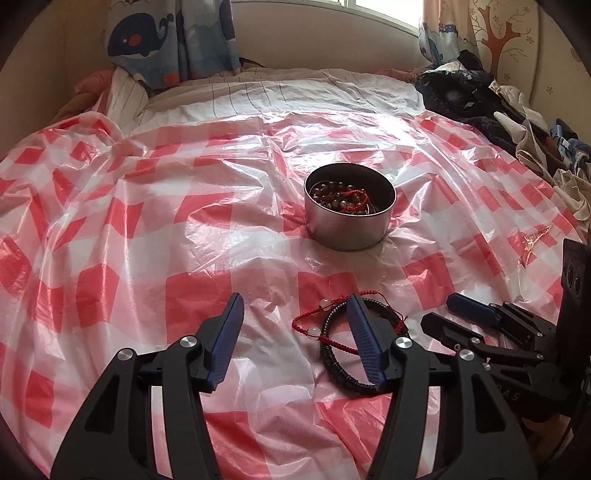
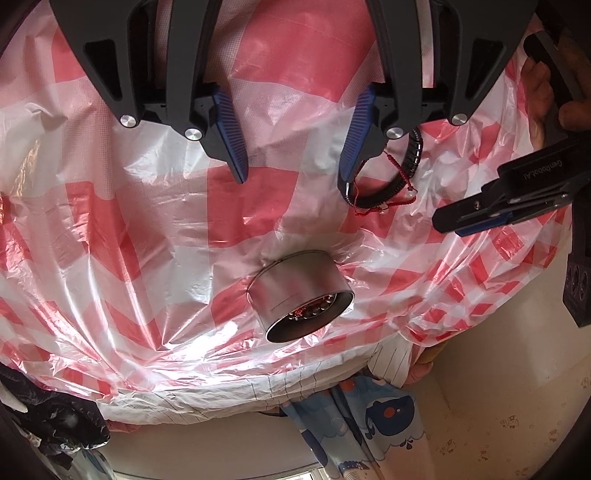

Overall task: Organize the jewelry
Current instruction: 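Move both open tools toward the red string and black braided bracelets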

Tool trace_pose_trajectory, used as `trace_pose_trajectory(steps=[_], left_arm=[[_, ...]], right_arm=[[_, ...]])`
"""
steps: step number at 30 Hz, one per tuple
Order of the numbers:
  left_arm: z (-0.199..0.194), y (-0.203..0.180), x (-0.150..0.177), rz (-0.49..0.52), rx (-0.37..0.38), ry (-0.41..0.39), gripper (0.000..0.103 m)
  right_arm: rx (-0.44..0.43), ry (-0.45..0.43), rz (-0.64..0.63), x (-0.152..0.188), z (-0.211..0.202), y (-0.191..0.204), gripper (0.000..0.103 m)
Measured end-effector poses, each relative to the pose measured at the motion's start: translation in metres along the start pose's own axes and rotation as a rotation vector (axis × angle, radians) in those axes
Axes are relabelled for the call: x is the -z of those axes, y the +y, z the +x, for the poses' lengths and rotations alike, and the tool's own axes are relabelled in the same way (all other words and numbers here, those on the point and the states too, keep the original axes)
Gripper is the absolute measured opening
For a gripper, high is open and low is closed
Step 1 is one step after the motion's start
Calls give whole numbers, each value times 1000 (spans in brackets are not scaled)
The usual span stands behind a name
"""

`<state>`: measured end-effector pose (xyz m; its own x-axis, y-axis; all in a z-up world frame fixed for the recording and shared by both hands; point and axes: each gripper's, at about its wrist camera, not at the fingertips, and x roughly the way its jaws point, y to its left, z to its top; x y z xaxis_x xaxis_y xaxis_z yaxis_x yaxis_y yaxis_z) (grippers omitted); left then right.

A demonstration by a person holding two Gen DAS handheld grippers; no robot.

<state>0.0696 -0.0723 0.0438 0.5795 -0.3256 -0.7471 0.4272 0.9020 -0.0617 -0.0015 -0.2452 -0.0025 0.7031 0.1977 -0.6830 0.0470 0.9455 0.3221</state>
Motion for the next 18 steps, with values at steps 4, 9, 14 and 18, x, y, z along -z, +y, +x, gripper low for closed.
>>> trace_pose_trajectory(steps=[4,9,14,18], left_arm=[[0,0,-3,-11,-3,-10,62],[0,0,-3,-9,-24,-20,69],[-1,0,-3,-10,-37,-27,74],[-2,-1,-3,-7,-46,-32,77]], right_arm=[[-6,-2,-7,1,0,1,56],[-3,1,-13,1,1,2,57],[-4,0,-13,2,1,3,58],[-2,-1,-14,1,1,3,59]])
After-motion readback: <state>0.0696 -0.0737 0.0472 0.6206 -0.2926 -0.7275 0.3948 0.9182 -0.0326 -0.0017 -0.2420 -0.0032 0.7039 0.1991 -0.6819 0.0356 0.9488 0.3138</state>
